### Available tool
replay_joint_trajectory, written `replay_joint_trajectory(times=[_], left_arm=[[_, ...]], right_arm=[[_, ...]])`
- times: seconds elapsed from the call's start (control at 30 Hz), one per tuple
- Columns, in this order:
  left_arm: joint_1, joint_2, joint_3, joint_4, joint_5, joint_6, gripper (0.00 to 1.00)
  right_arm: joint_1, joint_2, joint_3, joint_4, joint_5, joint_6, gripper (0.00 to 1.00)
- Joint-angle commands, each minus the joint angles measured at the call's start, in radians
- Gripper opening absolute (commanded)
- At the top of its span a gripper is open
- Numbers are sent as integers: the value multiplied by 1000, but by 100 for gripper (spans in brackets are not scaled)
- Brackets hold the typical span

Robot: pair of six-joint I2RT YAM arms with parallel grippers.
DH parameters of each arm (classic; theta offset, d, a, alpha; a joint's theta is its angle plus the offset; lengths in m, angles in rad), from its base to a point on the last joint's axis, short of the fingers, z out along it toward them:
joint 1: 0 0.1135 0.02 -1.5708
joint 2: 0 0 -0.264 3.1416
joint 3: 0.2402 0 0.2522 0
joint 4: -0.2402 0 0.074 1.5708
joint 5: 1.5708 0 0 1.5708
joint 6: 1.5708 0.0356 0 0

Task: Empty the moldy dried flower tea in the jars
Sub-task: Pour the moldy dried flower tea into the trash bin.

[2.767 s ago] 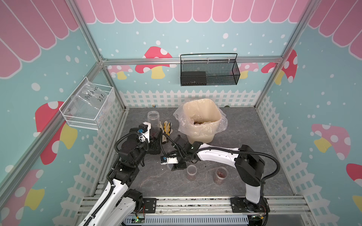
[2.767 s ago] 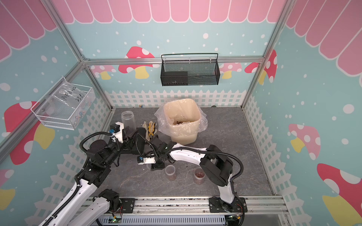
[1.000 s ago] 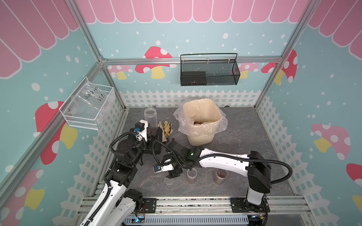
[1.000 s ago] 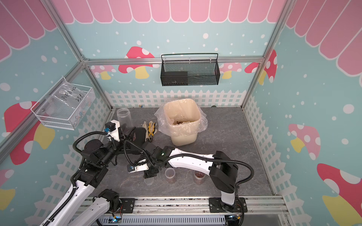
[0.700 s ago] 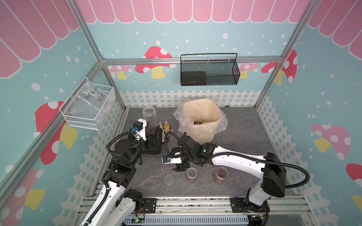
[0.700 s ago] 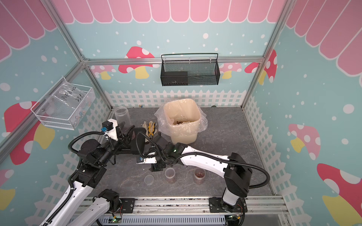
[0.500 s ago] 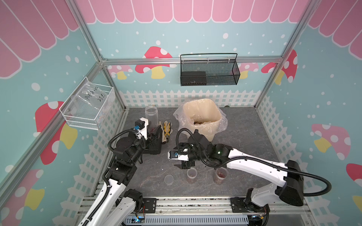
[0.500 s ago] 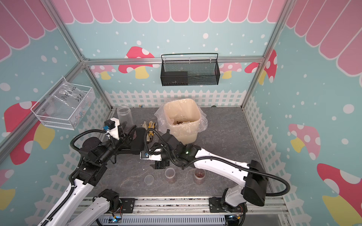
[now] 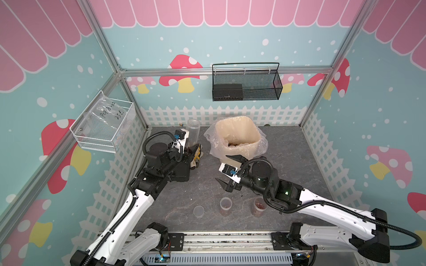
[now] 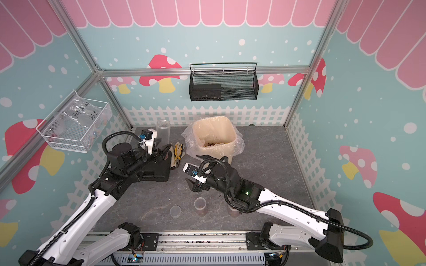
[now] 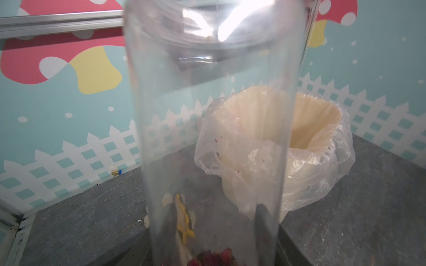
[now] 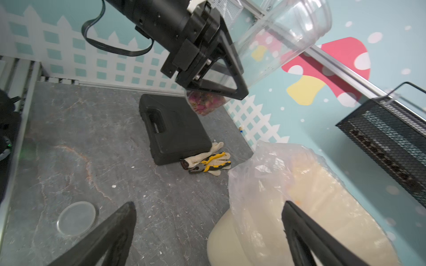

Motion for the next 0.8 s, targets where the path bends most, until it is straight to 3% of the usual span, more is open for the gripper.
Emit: replay_joint_trajectory(times=[0.0, 0.27, 0.43, 0.77], left_arm=[[-54, 65, 106, -165, -56, 159, 17], [-174, 228, 318, -359, -197, 379, 16], [-198, 307, 436, -456, -274, 462, 15], [-228, 494, 706, -654, -444, 660, 15]], right_arm=[[-18, -45, -16, 77, 115, 65, 99], [-122, -136, -32, 86, 171, 123, 100], [-228, -166, -32, 86, 168, 191, 100], [-328, -158, -2, 21, 155, 264, 100]])
